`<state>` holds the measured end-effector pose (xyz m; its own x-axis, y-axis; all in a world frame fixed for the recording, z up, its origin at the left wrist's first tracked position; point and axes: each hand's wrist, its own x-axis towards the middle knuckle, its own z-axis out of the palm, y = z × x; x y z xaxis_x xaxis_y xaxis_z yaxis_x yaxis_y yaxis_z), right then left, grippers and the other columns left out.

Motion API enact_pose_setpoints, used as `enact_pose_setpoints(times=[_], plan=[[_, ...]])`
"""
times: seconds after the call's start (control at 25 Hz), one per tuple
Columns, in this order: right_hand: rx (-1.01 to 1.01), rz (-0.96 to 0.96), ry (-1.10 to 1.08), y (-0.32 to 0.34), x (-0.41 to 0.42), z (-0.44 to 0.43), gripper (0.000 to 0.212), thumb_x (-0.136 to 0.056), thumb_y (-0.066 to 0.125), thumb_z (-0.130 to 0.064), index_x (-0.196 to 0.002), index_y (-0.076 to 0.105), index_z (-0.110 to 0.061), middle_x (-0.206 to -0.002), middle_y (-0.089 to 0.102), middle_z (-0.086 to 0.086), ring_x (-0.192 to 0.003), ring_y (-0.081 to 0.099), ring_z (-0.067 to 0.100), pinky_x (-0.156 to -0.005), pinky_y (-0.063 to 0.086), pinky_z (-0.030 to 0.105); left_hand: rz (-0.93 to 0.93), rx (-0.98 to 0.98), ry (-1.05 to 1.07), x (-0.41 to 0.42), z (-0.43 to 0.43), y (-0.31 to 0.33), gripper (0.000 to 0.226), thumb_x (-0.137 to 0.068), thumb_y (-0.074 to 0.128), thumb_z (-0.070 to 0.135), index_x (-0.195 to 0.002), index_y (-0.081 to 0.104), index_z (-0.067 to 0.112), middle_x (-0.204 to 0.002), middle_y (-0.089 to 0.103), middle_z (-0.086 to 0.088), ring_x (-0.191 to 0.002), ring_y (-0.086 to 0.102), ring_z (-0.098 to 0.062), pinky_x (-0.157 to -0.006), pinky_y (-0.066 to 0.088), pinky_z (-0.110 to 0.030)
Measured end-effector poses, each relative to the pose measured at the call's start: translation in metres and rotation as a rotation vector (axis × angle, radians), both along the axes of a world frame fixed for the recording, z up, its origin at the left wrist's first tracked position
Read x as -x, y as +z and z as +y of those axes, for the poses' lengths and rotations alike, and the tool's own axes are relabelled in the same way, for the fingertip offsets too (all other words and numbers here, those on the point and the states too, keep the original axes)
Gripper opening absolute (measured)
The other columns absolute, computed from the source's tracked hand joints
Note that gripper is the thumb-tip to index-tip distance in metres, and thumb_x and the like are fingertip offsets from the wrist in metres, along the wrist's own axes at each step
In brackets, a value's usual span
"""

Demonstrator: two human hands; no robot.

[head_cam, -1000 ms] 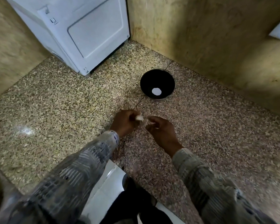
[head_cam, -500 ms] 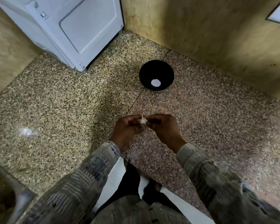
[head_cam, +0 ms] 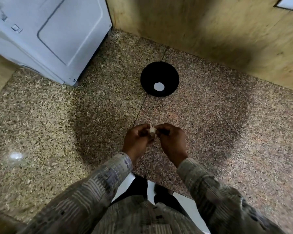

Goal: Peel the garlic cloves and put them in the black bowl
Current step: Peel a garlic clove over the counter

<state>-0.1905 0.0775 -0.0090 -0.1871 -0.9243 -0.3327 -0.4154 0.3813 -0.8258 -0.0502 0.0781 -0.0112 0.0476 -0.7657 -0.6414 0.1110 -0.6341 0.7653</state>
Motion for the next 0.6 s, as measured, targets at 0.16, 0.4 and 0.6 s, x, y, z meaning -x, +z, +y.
enact_pose_setpoints(times=[0.16,0.4,0.6], plan=[[0.021,0.034,-0.043,0.0,-0.011,-0.005,0.018,-0.09,0.069,0.0,-0.094,0.076,-0.016,-0.083,0.073,-0.008,-0.072,0.065,-0.004,-0.063,0.051,0.011,0.006,-0.001,-0.014,0.001,-0.007,0.002,0.03,-0.089,0.07,-0.002,-0.099,0.077,0.025,-0.095,0.079,-0.009,-0.092,0.073,-0.026,-0.087,0.059,-0.049],[-0.02,-0.01,0.029,-0.005,-0.009,-0.006,0.014,-0.089,0.075,-0.008,-0.094,0.074,-0.021,-0.087,0.073,-0.007,-0.077,0.067,0.003,-0.066,0.053,0.016,0.072,-0.006,-0.071,-0.015,-0.013,-0.003,0.03,-0.092,0.069,-0.002,-0.109,0.074,0.021,-0.105,0.078,-0.006,-0.104,0.073,-0.025,-0.091,0.06,-0.044],[0.17,0.068,0.177,-0.002,0.0,0.001,0.024,-0.086,0.081,-0.012,-0.108,0.079,-0.021,-0.096,0.073,-0.003,-0.087,0.069,0.011,-0.077,0.059,0.03,0.122,0.009,-0.114,-0.021,-0.011,-0.004,0.029,-0.093,0.067,-0.001,-0.097,0.081,0.025,-0.107,0.078,-0.008,-0.107,0.072,-0.026,-0.087,0.059,-0.037]])
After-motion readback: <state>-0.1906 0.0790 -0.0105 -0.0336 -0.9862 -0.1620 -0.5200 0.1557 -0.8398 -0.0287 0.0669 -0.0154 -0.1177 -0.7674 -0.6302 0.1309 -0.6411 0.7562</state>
